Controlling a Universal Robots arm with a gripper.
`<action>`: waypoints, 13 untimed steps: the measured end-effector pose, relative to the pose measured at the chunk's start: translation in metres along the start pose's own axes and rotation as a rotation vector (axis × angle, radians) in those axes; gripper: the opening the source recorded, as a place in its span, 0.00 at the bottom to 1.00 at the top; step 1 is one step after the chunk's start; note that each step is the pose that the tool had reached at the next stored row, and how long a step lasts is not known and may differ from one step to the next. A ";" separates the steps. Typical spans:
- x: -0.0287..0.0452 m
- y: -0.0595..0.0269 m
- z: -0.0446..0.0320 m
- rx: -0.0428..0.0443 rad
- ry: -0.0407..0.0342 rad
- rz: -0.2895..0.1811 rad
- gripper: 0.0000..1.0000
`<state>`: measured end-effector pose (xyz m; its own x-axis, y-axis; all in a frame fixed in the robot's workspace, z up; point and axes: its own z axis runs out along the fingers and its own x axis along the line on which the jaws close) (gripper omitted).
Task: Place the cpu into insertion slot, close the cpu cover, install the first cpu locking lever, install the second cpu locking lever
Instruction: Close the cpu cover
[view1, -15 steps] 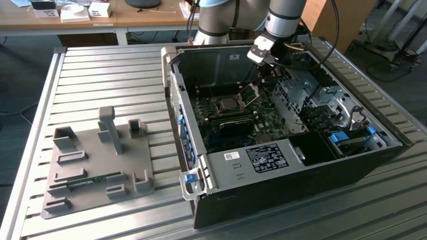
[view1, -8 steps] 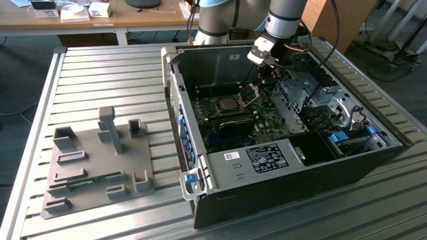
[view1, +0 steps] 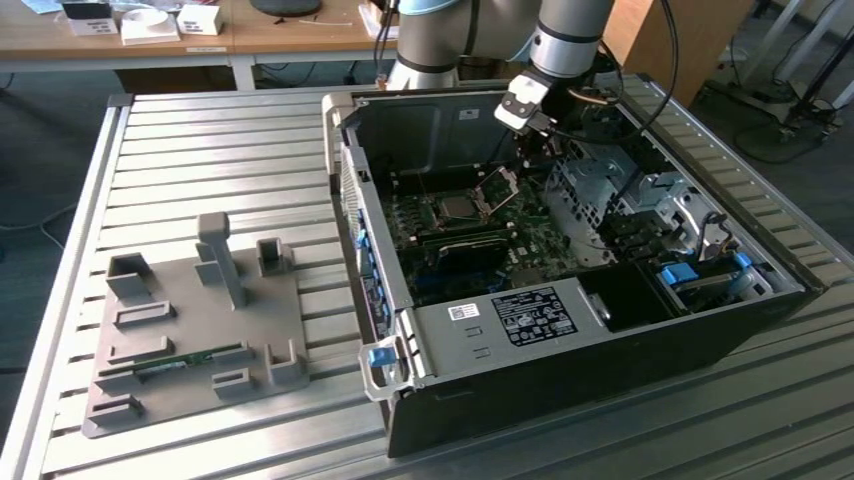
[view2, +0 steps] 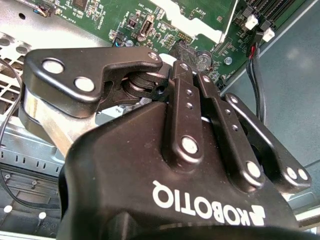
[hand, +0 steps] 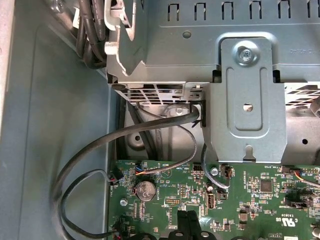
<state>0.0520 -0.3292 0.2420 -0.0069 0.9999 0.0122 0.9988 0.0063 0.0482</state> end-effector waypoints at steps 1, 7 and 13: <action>0.0000 0.0000 0.0000 0.0000 0.0000 0.000 0.11; 0.0000 -0.0025 0.0001 -0.0014 0.0001 0.000 0.11; 0.0001 -0.0111 -0.0001 -0.0066 -0.0001 0.000 0.11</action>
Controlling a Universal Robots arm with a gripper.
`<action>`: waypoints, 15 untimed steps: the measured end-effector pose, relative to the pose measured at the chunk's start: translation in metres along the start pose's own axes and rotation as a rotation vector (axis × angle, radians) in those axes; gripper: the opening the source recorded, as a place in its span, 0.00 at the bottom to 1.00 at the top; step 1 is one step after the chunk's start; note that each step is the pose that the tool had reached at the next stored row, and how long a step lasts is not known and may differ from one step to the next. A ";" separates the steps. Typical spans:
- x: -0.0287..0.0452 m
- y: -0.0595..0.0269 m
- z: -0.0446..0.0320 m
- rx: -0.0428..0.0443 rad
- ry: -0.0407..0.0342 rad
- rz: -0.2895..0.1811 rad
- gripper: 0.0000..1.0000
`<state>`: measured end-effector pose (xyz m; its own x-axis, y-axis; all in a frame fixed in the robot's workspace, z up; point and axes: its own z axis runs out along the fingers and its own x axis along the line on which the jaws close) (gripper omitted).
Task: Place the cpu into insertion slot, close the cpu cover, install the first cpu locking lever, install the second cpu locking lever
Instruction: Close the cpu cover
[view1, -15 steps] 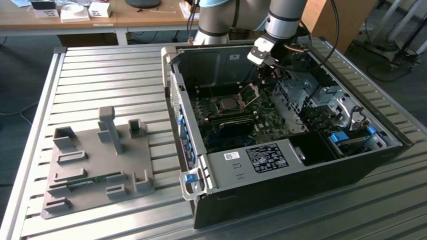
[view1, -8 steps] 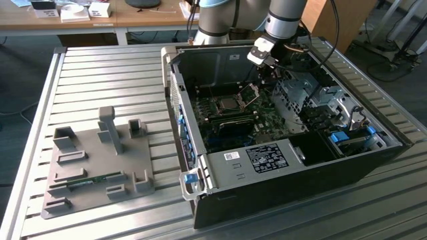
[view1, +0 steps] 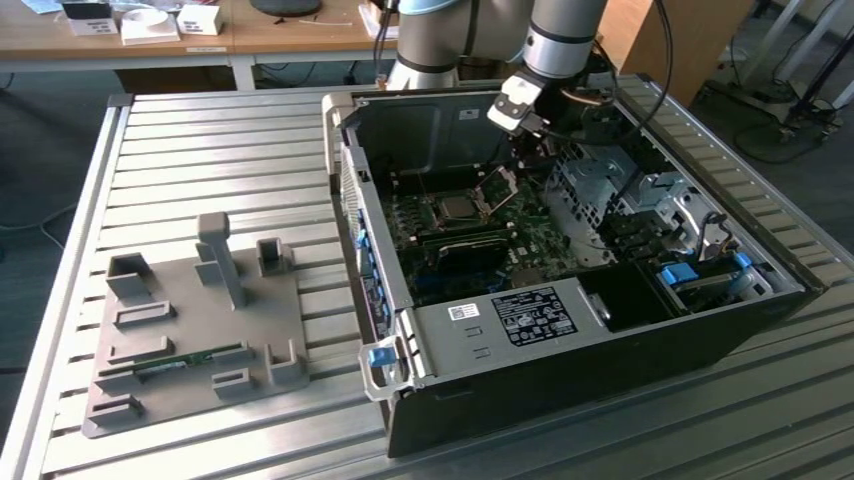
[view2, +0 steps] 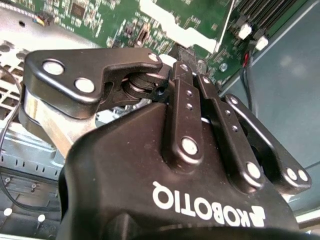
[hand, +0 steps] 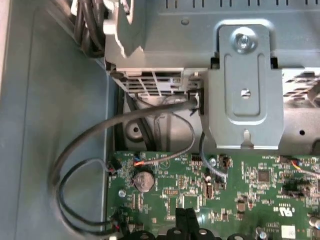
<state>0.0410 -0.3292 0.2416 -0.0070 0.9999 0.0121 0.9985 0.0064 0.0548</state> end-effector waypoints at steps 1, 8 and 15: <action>0.0000 -0.0020 -0.0001 -0.0014 -0.0001 0.000 0.11; 0.0001 -0.0157 -0.0009 -0.0143 0.0000 0.000 0.11; 0.0002 -0.0287 -0.0015 -0.0336 -0.0001 0.000 0.11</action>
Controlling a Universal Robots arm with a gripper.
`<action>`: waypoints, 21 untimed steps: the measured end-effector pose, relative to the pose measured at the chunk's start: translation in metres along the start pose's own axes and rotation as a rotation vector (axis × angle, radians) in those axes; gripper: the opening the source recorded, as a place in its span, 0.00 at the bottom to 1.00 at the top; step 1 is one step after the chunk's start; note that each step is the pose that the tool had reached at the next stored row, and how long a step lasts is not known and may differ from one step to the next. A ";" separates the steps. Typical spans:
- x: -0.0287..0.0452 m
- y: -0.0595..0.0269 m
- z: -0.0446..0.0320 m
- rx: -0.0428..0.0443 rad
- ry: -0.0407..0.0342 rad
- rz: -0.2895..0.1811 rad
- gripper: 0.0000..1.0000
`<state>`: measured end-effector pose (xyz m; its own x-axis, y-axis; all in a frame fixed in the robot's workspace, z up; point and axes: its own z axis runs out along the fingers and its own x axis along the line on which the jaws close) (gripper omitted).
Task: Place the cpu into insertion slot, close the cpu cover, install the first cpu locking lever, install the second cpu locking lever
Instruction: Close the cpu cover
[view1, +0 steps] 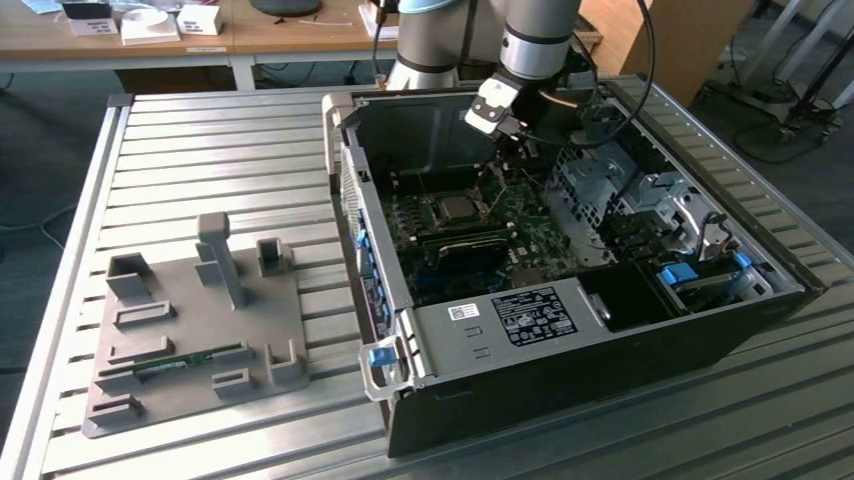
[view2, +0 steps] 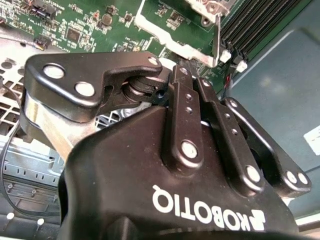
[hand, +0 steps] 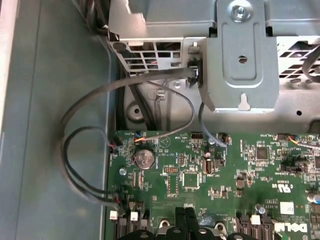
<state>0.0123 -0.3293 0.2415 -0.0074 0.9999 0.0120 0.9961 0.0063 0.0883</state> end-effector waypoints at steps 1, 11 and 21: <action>0.0000 -0.0013 -0.0001 -0.0015 -0.0001 0.000 0.11; 0.0000 -0.0058 -0.0006 -0.0047 -0.0002 0.000 0.11; 0.0000 -0.0059 -0.0001 0.0406 -0.0016 0.000 0.11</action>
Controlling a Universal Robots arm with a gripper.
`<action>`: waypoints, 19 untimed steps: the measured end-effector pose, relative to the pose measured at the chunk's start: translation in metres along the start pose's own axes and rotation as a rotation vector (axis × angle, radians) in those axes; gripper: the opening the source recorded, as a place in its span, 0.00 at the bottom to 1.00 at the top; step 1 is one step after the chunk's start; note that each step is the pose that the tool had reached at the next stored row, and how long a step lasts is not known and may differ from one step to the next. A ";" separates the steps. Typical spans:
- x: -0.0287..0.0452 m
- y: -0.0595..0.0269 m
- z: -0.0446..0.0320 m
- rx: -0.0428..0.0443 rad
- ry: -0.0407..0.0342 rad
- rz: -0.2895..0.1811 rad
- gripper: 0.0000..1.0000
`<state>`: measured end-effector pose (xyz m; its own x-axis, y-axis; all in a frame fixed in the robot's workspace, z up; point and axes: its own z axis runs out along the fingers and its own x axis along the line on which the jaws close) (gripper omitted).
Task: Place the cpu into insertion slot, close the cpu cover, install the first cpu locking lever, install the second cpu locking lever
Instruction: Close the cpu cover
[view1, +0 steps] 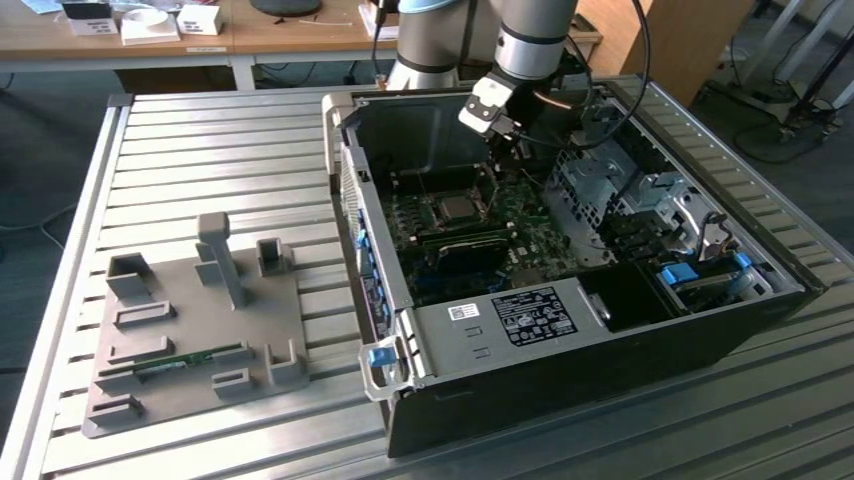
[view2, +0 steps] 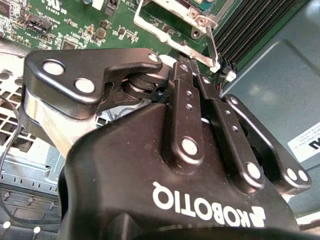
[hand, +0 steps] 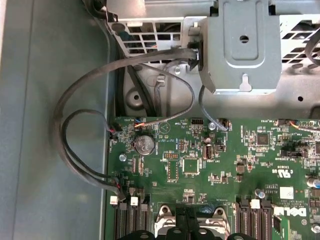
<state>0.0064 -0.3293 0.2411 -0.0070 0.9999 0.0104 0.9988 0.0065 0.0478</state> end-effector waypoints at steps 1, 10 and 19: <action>0.0000 0.0000 0.0000 0.0002 0.0000 0.000 0.11; 0.0000 -0.0003 0.0001 0.0019 0.0003 0.000 0.11; 0.0001 -0.0078 0.0002 0.0007 0.0003 0.000 0.11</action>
<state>-0.0014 -0.3293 0.2405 -0.0069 0.9999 0.0107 0.9989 0.0064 0.0470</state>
